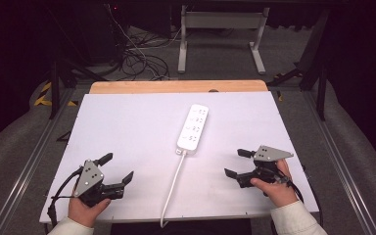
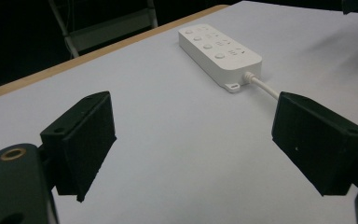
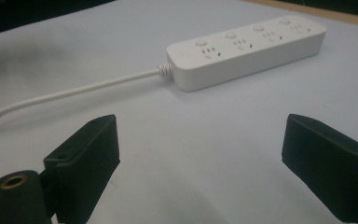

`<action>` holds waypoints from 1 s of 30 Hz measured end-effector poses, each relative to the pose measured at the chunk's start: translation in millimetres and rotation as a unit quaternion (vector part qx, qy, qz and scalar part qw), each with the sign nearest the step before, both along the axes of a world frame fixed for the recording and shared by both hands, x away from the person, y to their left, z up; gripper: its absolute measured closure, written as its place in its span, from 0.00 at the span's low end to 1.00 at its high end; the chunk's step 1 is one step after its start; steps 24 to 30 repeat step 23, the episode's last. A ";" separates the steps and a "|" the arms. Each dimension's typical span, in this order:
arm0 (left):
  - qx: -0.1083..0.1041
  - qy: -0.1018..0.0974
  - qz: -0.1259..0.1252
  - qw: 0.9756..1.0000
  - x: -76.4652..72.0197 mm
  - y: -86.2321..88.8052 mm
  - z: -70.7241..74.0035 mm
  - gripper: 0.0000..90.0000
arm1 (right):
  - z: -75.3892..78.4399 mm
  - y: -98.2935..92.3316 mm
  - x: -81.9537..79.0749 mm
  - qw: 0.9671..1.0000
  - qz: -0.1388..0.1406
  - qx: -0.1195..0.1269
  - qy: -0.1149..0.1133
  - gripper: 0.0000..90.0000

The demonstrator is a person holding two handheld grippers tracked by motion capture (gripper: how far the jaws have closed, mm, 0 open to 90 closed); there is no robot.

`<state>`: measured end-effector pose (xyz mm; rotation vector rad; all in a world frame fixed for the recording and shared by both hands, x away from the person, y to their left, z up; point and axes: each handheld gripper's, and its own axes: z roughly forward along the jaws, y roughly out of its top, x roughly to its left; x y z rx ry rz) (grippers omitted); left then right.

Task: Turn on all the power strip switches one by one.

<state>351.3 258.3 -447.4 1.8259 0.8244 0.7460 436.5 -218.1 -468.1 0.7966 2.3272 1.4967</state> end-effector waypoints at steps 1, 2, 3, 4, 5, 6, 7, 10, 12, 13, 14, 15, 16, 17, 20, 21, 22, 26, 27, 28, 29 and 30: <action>-0.001 0.000 0.000 1.000 -0.1 -0.2 -0.8 0.15 | -2.5 -0.4 -0.5 1.000 -0.001 -0.003 0.002 0.13; 0.000 0.002 -0.001 1.000 -0.2 -0.2 -1.2 0.15 | -6.4 -1.3 -1.5 1.000 -0.003 -0.004 0.005 0.13; 0.004 0.002 -0.002 1.000 0.0 0.1 -1.6 0.15 | -8.7 -1.7 -2.1 1.000 -0.004 -0.003 0.006 0.13; 0.003 0.005 -0.002 1.000 0.1 -0.3 -2.3 0.15 | -11.6 -2.1 -3.1 1.000 -0.007 -0.003 0.007 0.13; 0.009 0.004 -0.003 1.000 0.8 0.0 -2.8 0.15 | -14.3 -2.2 -4.4 1.000 -0.010 -0.003 0.006 0.14; 0.008 0.008 -0.003 1.000 0.9 -0.3 -3.5 0.15 | -17.5 -2.1 -6.0 1.000 -0.014 -0.005 0.003 0.14; 0.011 0.009 -0.003 1.000 1.5 -0.1 -4.2 0.15 | -19.3 -1.8 -6.7 1.000 -0.014 -0.006 0.005 0.14; 0.010 0.015 -0.003 1.000 2.9 0.0 -5.8 0.15 | -23.3 -0.6 -9.6 1.000 -0.006 -0.017 0.008 0.14; 0.002 0.016 -0.002 1.000 3.0 0.1 -6.1 0.15 | -22.9 -0.8 -9.5 0.999 -0.006 -0.033 0.000 0.14; -0.009 0.015 -0.002 1.000 3.1 0.1 -6.3 0.15 | -22.7 -1.1 -8.9 0.999 -0.009 -0.035 -0.001 0.14; -0.013 0.015 -0.005 1.000 3.7 0.4 -6.3 0.15 | -22.4 -1.5 -7.8 0.999 -0.011 -0.033 -0.001 0.14; -0.015 0.015 -0.003 1.000 4.1 -0.2 -6.6 0.15 | -21.9 -1.6 -7.0 1.000 -0.013 -0.028 -0.001 0.13; -0.008 0.013 -0.003 1.000 4.6 -0.1 -6.6 0.15 | -20.8 -1.7 -6.4 1.000 -0.014 -0.026 -0.002 0.13; -0.006 0.012 -0.003 1.000 4.8 -0.8 -7.0 0.15 | -20.3 -1.6 -6.3 1.000 -0.014 -0.024 -0.004 0.13; -0.004 0.008 -0.003 1.000 5.2 -1.4 -7.6 0.15 | -17.7 -2.0 -6.7 1.000 -0.012 -0.023 -0.007 0.12; -0.003 0.007 -0.003 1.000 5.4 -1.4 -8.0 0.15 | -17.0 -2.6 -6.8 1.000 -0.011 -0.024 -0.009 0.11; 0.000 0.003 -0.001 1.000 5.6 -1.6 -9.0 0.16 | -16.6 -3.4 -6.9 1.000 -0.011 -0.025 -0.011 0.10; 0.007 -0.004 0.003 1.000 5.9 -1.7 -10.1 0.16 | -16.2 -4.4 -7.0 1.000 -0.009 -0.028 -0.011 0.09; 0.007 -0.004 0.003 1.000 5.9 -1.7 -10.1 0.16 | -16.2 -4.4 -7.0 1.000 -0.009 -0.028 -0.011 0.09; 0.007 -0.004 0.003 1.000 5.9 -1.7 -10.1 0.16 | -16.2 -4.4 -7.0 1.000 -0.009 -0.028 -0.011 0.09; 0.007 -0.004 0.003 1.000 5.9 -1.7 -10.1 0.16 | -16.2 -4.4 -7.0 1.000 -0.009 -0.028 -0.011 0.09; 0.007 -0.004 0.003 1.000 5.9 -1.7 -10.1 0.16 | -16.2 -4.4 -7.0 1.000 -0.009 -0.028 -0.011 0.09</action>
